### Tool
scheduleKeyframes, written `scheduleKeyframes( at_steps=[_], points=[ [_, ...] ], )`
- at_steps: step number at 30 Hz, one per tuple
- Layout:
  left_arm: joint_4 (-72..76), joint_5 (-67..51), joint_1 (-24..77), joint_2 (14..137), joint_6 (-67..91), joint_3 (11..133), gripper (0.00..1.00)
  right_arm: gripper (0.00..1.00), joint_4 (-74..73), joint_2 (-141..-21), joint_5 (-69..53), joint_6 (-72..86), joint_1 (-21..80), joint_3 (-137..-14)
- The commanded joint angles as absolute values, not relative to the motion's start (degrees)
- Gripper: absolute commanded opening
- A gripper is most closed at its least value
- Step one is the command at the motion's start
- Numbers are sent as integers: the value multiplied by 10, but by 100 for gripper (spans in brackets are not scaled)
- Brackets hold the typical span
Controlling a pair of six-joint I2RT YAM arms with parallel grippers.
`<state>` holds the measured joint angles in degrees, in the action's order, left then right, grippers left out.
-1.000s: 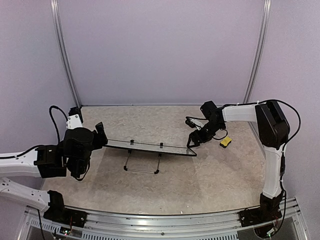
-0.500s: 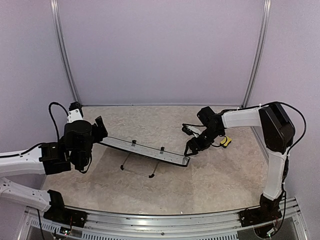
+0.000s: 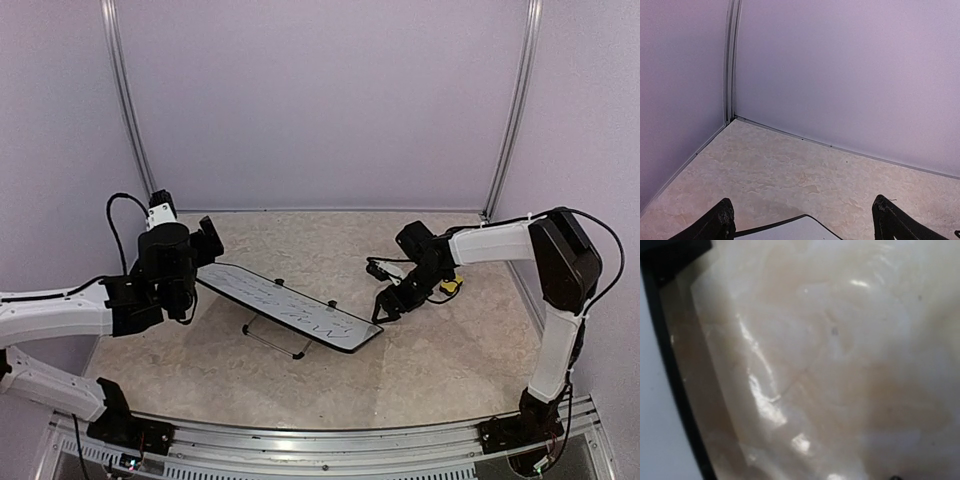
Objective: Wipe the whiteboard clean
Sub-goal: Rotate the whiteboard at the center of the board.
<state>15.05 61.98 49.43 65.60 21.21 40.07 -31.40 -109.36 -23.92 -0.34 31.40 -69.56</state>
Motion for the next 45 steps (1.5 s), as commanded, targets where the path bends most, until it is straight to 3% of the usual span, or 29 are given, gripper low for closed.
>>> scheduleKeyframes(
  at_steps=[1,13,21,26,34,41,45],
  points=[
    [200,577,485,677,183,428,91,73,-318,-1087,-206,-2,320,-687],
    [262,541,454,730,125,494,91,74,-330,-1066,-179,14,325,-676],
    [143,566,477,675,156,554,91,74,-334,-1091,-165,9,325,-702],
    [-23,632,526,639,262,582,91,75,-332,-1090,-156,8,325,-715],
    [-345,570,548,604,543,641,90,77,-341,-1108,-160,6,325,-735],
    [-533,529,547,631,727,708,90,77,-337,-1114,-165,6,325,-738],
    [-544,505,535,622,760,706,85,77,-338,-1115,-166,6,325,-741]
  ],
)
